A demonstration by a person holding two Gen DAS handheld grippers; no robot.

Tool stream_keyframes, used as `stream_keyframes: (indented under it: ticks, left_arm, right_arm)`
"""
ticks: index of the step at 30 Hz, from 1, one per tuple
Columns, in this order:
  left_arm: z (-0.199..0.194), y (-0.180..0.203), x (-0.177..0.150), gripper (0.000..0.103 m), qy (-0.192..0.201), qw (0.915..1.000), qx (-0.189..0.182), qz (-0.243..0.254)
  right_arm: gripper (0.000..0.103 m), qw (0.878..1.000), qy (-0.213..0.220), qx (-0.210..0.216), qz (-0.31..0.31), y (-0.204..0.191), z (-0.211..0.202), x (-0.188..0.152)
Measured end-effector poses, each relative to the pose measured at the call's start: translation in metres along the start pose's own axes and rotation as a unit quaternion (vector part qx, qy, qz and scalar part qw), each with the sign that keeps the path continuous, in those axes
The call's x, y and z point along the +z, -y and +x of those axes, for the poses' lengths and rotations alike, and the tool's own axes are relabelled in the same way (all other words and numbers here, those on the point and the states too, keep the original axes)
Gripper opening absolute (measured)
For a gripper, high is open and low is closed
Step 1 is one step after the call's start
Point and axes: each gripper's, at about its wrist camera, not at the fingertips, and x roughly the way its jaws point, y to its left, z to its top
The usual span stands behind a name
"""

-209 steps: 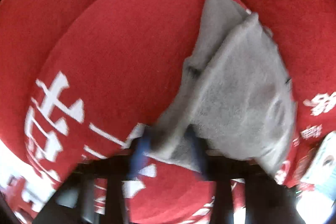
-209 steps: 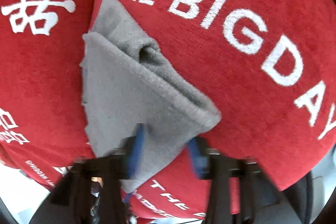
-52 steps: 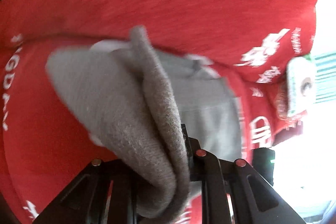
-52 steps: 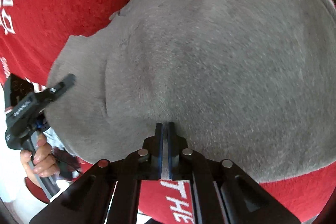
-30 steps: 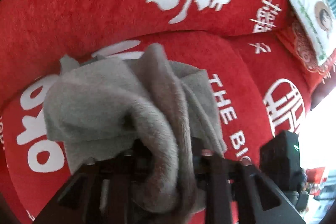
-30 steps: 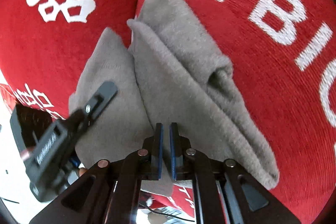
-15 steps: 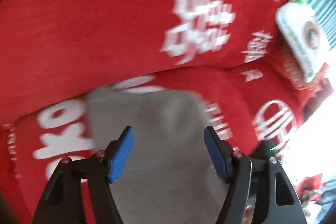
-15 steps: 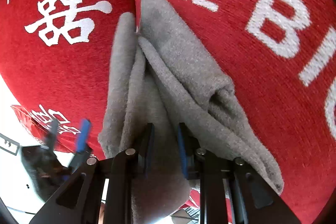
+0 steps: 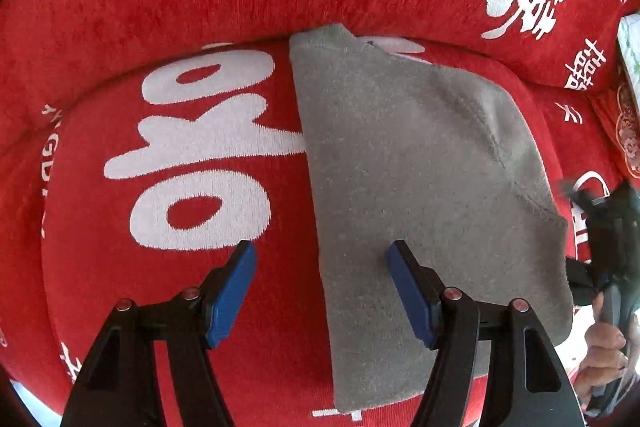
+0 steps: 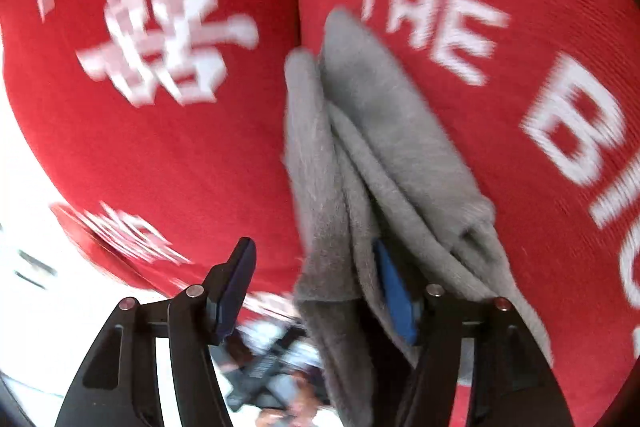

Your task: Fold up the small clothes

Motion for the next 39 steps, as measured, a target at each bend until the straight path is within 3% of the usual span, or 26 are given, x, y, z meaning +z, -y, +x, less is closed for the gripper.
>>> stream_keyframes:
  ticks: [1, 3, 4, 9, 15, 17, 19, 20, 23, 27, 31, 33, 34, 36, 37, 39]
  left_arm:
    - [0.0, 0.002, 0.0, 0.07, 0.0, 1.0, 0.0, 0.001]
    - [0.0, 0.005, -0.001, 0.07, -0.002, 1.0, -0.002, 0.005]
    - [-0.003, 0.008, -0.001, 0.07, 0.001, 0.9999, -0.005, 0.011]
    - [-0.004, 0.029, -0.01, 0.07, 0.003, 0.9988, -0.012, 0.047]
    - [0.024, 0.05, -0.028, 0.07, -0.025, 0.9972, -0.006, 0.07]
    - [0.026, 0.051, -0.031, 0.07, -0.028, 0.9969, -0.005, 0.073]
    - [0.025, 0.051, -0.032, 0.07, -0.03, 0.9964, -0.002, 0.079]
    - [0.025, 0.051, -0.033, 0.07, -0.031, 0.9963, -0.002, 0.08]
    - [0.023, 0.05, -0.033, 0.07, -0.036, 0.9965, -0.006, 0.075]
    - [0.023, 0.048, -0.035, 0.07, -0.042, 0.9964, -0.007, 0.073]
    - [0.023, 0.048, -0.036, 0.07, -0.047, 0.9961, -0.006, 0.074]
    - [0.024, 0.048, -0.037, 0.071, -0.05, 0.9959, -0.005, 0.075]
    - [0.025, 0.047, -0.037, 0.081, -0.052, 0.9959, -0.003, 0.074]
    - [0.025, 0.046, -0.037, 0.086, -0.056, 0.9957, 0.007, 0.074]
    - [0.025, 0.045, -0.038, 0.086, -0.059, 0.9955, 0.004, 0.075]
    - [0.024, 0.044, -0.039, 0.086, -0.063, 0.995, 0.003, 0.077]
  right_arm:
    - [0.024, 0.999, -0.015, -0.039, -0.026, -0.008, 0.007, 0.002]
    - [0.02, 0.988, -0.031, -0.128, -0.079, -0.026, 0.016, 0.003]
    - [0.019, 0.983, -0.03, -0.148, -0.104, -0.036, 0.015, 0.003]
    - [0.018, 0.97, -0.009, -0.159, -0.184, -0.072, -0.016, -0.003]
    - [0.018, 0.957, -0.007, -0.242, -0.163, -0.026, -0.025, 0.015]
    - [0.02, 0.96, -0.005, -0.232, -0.158, -0.023, -0.029, 0.017]
    - [0.021, 0.955, -0.003, -0.249, -0.161, -0.028, -0.036, 0.018]
    - [0.027, 0.951, -0.003, -0.259, -0.167, -0.032, -0.038, 0.016]
    - [0.027, 0.928, 0.0, -0.31, -0.205, -0.051, -0.05, 0.001]
    - [0.023, 0.922, 0.007, -0.304, -0.24, -0.079, -0.063, -0.031]
    - [0.023, 0.92, -0.031, -0.283, -0.271, -0.087, -0.052, -0.061]
    - [0.023, 0.911, -0.053, -0.3, -0.277, -0.074, -0.038, -0.068]
    - [0.023, 0.907, -0.063, -0.313, -0.274, -0.064, -0.032, -0.068]
    - [0.018, 0.897, -0.076, -0.352, -0.255, -0.037, -0.026, -0.064]
    - [0.005, 0.898, -0.078, -0.362, -0.239, -0.023, -0.028, -0.06]
    - [0.002, 0.914, -0.062, -0.34, -0.213, -0.013, -0.045, -0.056]
